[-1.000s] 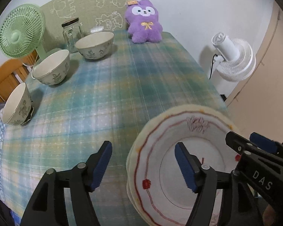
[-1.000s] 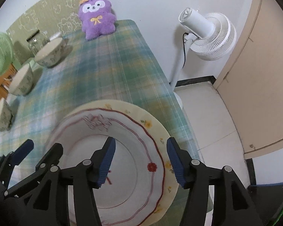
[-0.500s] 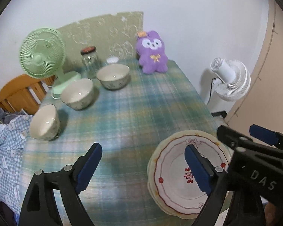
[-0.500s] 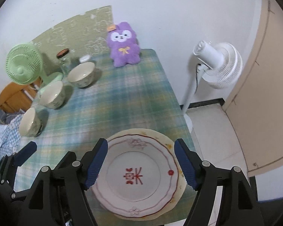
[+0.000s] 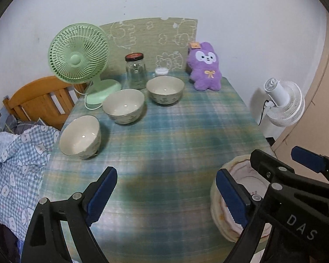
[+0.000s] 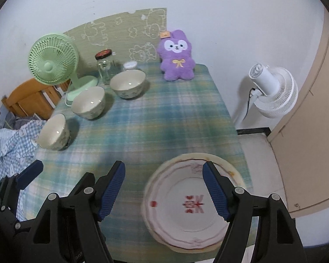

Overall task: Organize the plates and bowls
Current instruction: 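Move both grippers to a cream floral bowl on the table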

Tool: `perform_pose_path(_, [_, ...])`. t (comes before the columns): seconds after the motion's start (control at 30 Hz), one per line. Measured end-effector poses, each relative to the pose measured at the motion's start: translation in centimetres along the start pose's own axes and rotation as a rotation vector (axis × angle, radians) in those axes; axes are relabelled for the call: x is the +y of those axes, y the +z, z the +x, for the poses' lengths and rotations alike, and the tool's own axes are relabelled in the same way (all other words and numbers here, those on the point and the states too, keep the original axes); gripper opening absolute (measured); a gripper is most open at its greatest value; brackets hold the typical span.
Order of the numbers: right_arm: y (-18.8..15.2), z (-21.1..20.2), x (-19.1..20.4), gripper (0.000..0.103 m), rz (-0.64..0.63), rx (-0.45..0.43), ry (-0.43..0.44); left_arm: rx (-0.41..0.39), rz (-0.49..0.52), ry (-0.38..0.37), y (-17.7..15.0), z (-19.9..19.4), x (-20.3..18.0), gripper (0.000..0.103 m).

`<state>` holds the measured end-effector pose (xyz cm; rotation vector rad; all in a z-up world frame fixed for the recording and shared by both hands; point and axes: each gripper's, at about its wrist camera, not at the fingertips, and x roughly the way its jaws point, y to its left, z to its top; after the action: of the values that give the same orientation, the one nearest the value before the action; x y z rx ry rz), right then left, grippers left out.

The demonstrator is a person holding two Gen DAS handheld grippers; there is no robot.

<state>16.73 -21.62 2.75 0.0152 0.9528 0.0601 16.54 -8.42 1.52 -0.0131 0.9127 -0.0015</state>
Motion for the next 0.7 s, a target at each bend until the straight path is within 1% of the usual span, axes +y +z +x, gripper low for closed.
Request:
perform_pose_path(0.13, [0.5,0.5,2.9,0.076,0.027,-0.005,0.002,0.007,0.012,-0.015,0.8,0.6,3.0,0.093])
perform_pose_path(0.37, [1.3,2.3,8.2,0.076,0.044,-0.009,-0.026,0.012,0.062,-0.021,2.1,2.6,7.6,0.093])
perform_pose_path(0.5, [1.9,4.1,10.8,0.076,0.061,0.007,-0.019,0.017,0.083,0.007,2.7,4.2,9.9,0.092])
perform_pose_path(0.7, [3.4,6.6,14.3,0.076,0.054,0.015,-0.037,0.020,0.071,0.043,3.9,6.7,14.0,0.091])
